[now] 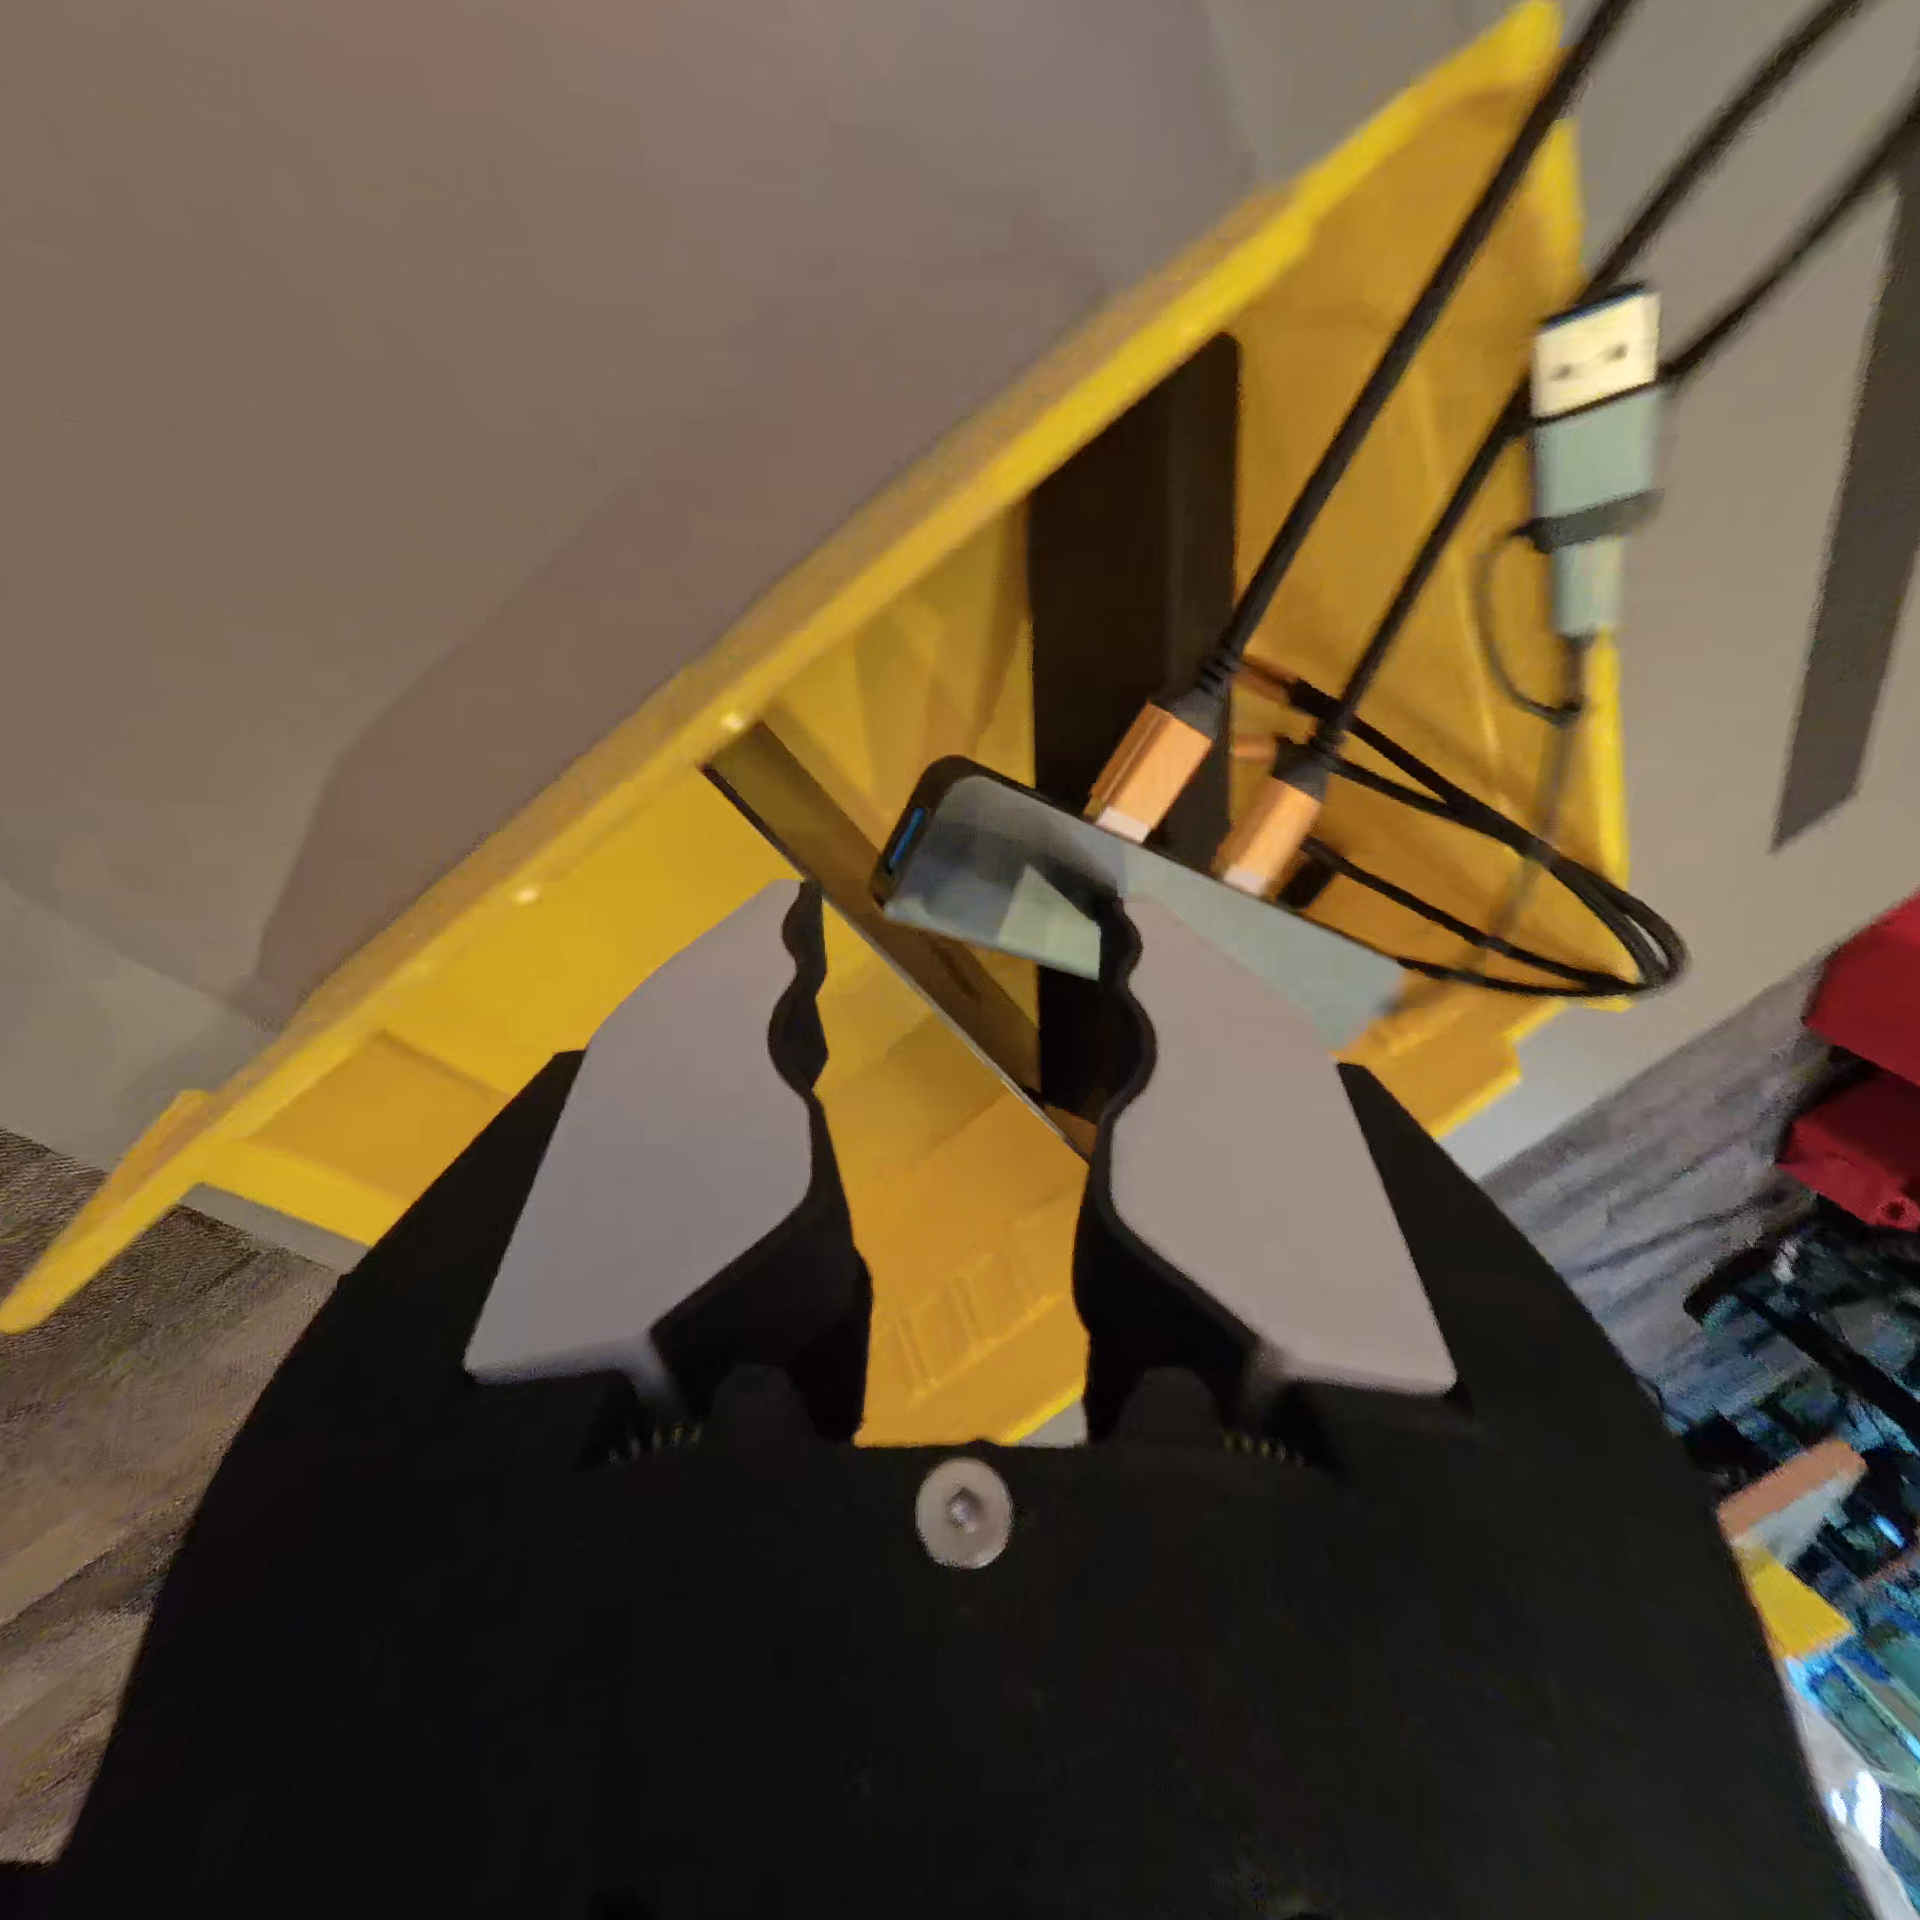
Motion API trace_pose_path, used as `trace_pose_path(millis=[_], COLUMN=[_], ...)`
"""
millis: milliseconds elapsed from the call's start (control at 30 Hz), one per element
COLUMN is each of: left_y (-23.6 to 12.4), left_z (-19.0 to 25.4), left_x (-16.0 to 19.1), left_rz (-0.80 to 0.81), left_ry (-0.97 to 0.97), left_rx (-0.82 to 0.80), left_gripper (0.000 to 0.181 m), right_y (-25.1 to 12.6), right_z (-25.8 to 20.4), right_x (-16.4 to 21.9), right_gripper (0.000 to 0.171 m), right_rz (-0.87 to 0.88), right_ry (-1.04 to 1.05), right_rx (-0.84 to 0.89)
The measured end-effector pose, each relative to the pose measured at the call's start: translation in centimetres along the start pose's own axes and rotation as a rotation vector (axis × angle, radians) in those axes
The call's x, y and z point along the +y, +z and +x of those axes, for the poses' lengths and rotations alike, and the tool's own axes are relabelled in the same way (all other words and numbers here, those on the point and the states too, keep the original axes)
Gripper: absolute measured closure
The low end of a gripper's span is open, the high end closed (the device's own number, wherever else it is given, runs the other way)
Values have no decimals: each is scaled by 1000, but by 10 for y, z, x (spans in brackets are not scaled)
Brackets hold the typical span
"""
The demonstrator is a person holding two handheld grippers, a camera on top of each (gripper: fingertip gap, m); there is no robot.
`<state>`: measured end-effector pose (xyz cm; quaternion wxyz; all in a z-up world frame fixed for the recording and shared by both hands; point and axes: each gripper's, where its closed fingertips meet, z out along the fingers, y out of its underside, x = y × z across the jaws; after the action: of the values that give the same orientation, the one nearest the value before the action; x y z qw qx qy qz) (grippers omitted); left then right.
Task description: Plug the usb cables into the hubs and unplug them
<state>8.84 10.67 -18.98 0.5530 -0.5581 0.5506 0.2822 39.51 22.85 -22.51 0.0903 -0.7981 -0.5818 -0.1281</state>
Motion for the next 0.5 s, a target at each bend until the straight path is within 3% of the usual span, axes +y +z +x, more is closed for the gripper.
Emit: trace_pose_path(millis=[200,300,500], left_y=[-1,-1,1], left_z=[-2,-2,0], left_x=[0,1,0], left_rz=[0,-1,0], left_ry=[-4,-8,-4], left_rx=[-4,-3,6], left_gripper=[156,156,155], right_y=[25,19,-9], right_z=[-17,-22,12], right_x=[-16,-20,-15], right_gripper=[142,141,140], right_rz=[114,193,307], right_ry=[134,172,212], right_rx=[-226,-294,-154])
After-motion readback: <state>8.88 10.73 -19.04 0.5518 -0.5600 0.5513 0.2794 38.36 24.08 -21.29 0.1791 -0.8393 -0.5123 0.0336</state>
